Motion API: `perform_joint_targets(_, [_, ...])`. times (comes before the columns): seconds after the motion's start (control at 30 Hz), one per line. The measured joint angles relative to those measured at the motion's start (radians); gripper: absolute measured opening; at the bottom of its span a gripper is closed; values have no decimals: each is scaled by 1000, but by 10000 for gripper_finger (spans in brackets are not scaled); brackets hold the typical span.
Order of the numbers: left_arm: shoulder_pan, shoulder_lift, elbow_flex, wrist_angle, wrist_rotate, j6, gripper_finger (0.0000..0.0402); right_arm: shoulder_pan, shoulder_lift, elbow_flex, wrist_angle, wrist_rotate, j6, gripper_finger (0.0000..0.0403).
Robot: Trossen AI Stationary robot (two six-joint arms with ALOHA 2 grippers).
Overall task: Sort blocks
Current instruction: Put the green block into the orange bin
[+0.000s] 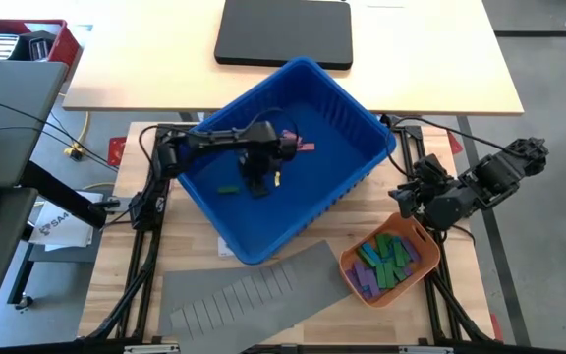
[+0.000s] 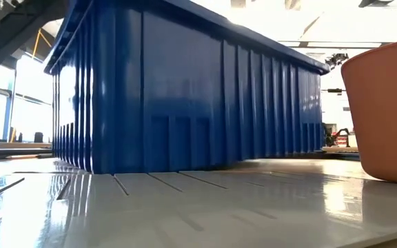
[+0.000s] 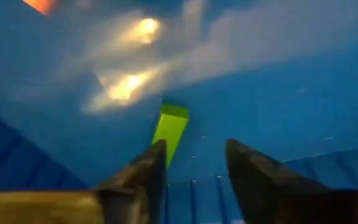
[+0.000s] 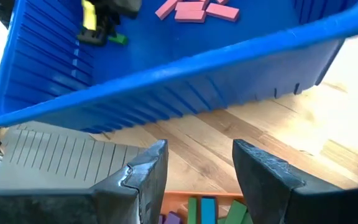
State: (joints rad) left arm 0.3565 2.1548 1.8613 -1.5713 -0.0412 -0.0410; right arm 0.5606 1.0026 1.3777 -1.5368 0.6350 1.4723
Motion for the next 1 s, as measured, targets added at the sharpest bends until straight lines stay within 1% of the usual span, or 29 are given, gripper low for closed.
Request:
perform_joint_targets(0.1, [1, 29, -76, 1, -11, 1, 204, 0, 0, 0, 0, 1, 0, 176])
perform_joint_targets(0.2, [0, 56, -140, -1, -74, 32, 240, 0, 0, 0, -11, 2, -7, 176])
perform_joint_targets(0.3, [-1, 84, -182, 3, -189, 58, 257, 0, 0, 0, -16, 3, -15, 176])
perform_joint_targets(0.37, [0, 88, -202, -1, -199, 77, 260, 0, 0, 0, -18, 3, -15, 176])
perform_joint_targets(0.47, [0, 91, -219, 3, -178, 96, 259, 0, 0, 0, -19, 2, -15, 176])
perform_joint_targets(0.63, [-5, 90, -248, 27, -174, 121, 244, 0, 0, 0, -19, 2, -15, 176])
perform_joint_targets(0.77, [-10, 91, -284, 71, -178, 124, 219, 0, 0, 0, -19, 2, -11, 176])
perform_joint_targets(0.87, [-10, 90, -290, 94, -182, 129, 185, 0, 0, 0, -19, 2, -10, 176])
perform_joint_targets(1.0, [-12, 90, -291, 110, -178, 158, 112, 0, 0, 0, -19, 2, -8, 176])
